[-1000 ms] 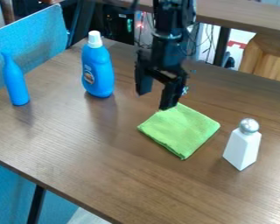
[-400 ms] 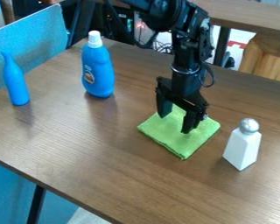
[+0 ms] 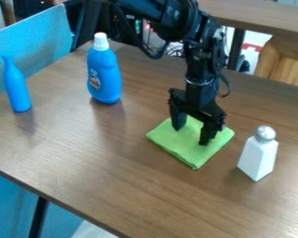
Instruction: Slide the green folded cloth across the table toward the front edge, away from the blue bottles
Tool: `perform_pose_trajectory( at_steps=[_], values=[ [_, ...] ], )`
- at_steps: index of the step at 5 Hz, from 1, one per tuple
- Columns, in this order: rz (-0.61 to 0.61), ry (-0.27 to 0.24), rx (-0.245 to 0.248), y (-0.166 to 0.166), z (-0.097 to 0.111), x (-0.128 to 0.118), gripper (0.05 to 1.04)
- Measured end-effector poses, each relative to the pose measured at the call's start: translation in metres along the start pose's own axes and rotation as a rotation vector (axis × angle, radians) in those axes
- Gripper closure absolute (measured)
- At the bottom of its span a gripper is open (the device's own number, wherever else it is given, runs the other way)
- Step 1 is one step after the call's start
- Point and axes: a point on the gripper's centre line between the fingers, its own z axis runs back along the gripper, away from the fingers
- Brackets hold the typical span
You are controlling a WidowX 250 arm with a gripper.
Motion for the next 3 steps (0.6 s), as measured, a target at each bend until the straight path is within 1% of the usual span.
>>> perform_pose_trajectory(
  at_steps=[1,2,3],
  values=[
    [0.047,0.052,0.023,0.003,-0.008,-0.014,0.073],
    [0.093,0.088,0.026,0.001,-0.009,-0.032,0.073],
    [0.144,0.154,0.044,0.002,-0.006,-0.057,0.073]
  ],
)
